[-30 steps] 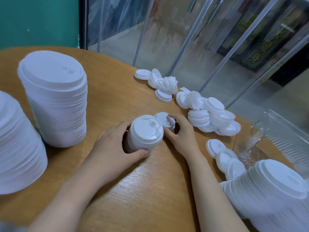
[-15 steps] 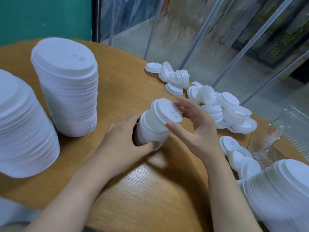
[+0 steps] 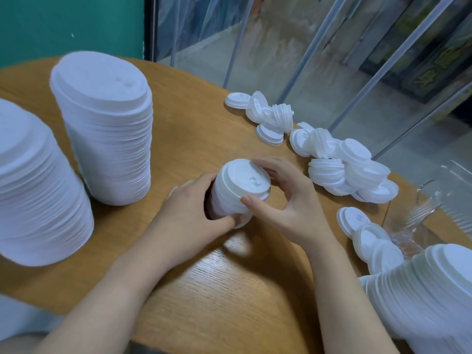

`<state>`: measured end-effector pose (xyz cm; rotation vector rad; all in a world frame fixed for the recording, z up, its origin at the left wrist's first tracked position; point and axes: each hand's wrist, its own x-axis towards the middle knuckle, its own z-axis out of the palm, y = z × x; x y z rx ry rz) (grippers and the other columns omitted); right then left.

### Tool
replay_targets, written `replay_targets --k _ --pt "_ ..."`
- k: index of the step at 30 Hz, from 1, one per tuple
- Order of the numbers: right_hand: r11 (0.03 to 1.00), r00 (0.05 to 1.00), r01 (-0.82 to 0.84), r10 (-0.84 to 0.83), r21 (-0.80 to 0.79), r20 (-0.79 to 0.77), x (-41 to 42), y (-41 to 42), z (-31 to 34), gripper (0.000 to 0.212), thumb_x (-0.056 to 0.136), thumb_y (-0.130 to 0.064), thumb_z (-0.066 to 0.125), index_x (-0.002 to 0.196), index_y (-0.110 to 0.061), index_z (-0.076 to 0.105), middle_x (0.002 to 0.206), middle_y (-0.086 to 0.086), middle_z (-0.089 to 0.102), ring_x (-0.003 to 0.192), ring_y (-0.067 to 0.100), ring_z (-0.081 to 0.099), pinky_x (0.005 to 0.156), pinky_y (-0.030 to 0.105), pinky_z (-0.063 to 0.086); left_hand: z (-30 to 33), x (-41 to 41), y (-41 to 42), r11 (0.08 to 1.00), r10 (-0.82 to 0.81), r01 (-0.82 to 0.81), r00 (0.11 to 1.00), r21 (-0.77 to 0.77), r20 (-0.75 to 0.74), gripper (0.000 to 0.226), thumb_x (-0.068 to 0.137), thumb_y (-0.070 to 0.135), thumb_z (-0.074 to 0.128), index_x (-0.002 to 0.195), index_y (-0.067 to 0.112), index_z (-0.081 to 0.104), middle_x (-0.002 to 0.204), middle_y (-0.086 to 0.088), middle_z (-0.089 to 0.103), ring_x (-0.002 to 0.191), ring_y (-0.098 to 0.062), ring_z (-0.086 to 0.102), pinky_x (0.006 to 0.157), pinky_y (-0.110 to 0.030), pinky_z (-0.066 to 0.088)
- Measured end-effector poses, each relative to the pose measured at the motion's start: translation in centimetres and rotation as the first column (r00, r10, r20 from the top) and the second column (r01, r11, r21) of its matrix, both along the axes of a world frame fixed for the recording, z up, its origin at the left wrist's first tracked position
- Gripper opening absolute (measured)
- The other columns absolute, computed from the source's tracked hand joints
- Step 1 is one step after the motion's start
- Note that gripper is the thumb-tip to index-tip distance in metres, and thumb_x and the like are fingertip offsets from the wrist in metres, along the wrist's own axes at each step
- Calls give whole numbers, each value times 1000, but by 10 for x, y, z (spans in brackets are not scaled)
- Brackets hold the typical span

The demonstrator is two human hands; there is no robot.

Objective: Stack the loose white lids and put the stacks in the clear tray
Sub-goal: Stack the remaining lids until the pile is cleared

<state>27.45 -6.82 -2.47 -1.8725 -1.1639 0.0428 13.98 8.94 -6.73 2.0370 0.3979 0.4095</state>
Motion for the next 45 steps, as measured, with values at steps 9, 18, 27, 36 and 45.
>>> replay_targets --k 9,18,27,36,45 --pt "999 990 -23 17 -40 -140 -2 -3 7 72 75 -46 82 139 -23 58 135 -6 64 123 18 64 103 34 52 -2 0 3 998 -14 16 1000 -57 27 80 58 66 75 133 47 56 119 27 66 115 2 60 99 -35 52" --pt "931 932 362 -361 40 -26 88 39 35 35 95 -32 73 126 -17 65 122 -6 66 107 5 63 84 19 51 -2 0 6 998 -1 3 999 -61 33 75 52 72 71 123 58 52 118 35 61 113 16 52 92 -15 44" --pt "762 919 389 -281 -517 276 200 63 80 87 81 -40 87 153 -20 43 156 -4 44 143 16 42 114 31 35 -4 3 8 998 3 0 999 -61 54 69 53 71 75 117 67 48 120 38 60 120 5 55 106 -36 47" --pt "525 920 383 -148 -760 362 233 72 75 92 80 -42 86 157 -32 36 161 -5 40 145 25 41 113 42 39 -7 8 12 1000 5 -5 998 -3 69 79 56 71 73 130 55 52 120 43 53 120 10 50 108 -32 43" --pt "559 926 365 -138 -744 351 247 77 68 79 77 -39 89 145 -30 50 148 -8 52 122 15 51 93 34 51 -12 13 13 1000 8 -8 999 7 49 81 57 71 75 131 52 51 119 38 57 120 6 52 107 -33 44"
